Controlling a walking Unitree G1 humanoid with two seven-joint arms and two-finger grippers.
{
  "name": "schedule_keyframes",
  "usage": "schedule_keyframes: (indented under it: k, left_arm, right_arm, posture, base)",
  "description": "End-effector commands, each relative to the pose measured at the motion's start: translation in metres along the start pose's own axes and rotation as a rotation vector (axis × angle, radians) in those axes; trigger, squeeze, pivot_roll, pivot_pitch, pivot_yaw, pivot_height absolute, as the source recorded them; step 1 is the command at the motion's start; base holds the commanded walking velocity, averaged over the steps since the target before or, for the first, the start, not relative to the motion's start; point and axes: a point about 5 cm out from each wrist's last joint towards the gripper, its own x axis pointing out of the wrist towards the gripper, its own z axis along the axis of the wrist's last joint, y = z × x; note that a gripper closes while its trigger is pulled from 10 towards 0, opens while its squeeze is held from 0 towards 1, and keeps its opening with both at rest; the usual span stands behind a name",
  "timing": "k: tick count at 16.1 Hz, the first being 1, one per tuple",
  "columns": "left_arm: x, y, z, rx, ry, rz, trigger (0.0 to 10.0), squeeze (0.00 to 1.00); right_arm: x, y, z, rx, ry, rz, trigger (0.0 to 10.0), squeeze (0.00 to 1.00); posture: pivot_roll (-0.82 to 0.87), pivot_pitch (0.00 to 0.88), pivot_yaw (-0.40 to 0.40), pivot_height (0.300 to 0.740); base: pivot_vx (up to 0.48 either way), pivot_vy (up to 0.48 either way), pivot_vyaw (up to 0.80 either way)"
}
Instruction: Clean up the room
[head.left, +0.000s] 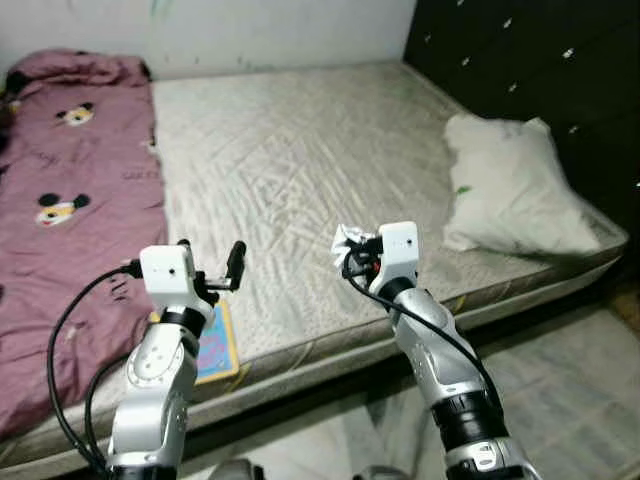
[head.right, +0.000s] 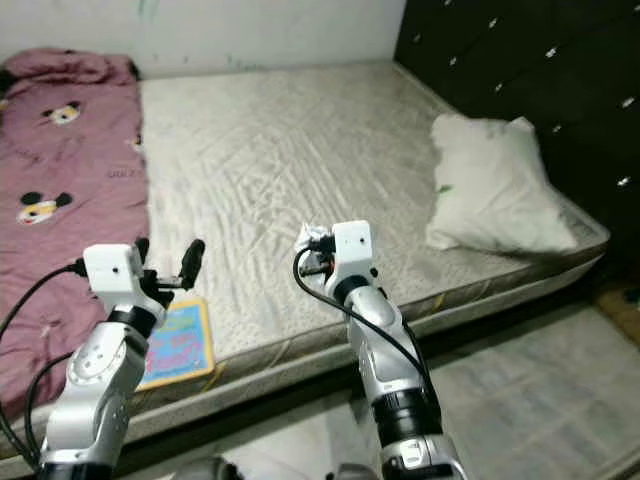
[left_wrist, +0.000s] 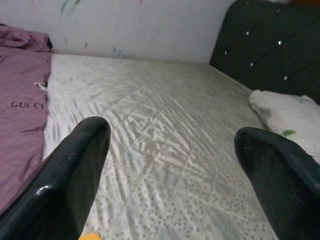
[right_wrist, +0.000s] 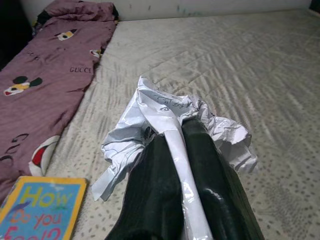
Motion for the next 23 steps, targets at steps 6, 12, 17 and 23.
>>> schedule_keyframes:
  k: [6, 12, 17, 23]
  left_arm:
    - [0.0003, -0.0056, 0.0037, -0.005, -0.018, -0.029, 10.0, 0.00]
    - [0.0024, -0.0069, 0.0036, 0.005, -0.011, -0.044, 10.0, 0.00]
    - [0.0028, -0.0065, 0.0036, 0.010, -0.005, -0.044, 10.0, 0.00]
    - [0.0037, -0.0034, 0.0016, 0.011, 0.011, -0.013, 10.0, 0.00]
  right_arm:
    - [-0.0005, -0.0064, 0.0036, -0.011, -0.015, -0.016, 10.0, 0.00]
    - [0.0012, -0.0081, 0.0055, -0.013, -0.018, -0.027, 10.0, 0.00]
    - [0.0004, -0.0100, 0.0043, -0.013, -0.018, -0.040, 10.0, 0.00]
    - [0.0009, -0.0105, 0.0034, -0.012, -0.017, -0.041, 10.0, 0.00]
  posture:
    - [-0.08, 0.000, -0.019, 0.740]
    - [-0.09, 0.021, -0.010, 0.740]
    - [-0.09, 0.023, -0.006, 0.740]
    - [-0.09, 0.023, -0.006, 0.740]
  base:
    - [0.298, 0.000, 0.00]
    - [0.318, 0.000, 0.00]
    - [0.350, 0.000, 0.00]
    - [0.000, 0.209, 0.00]
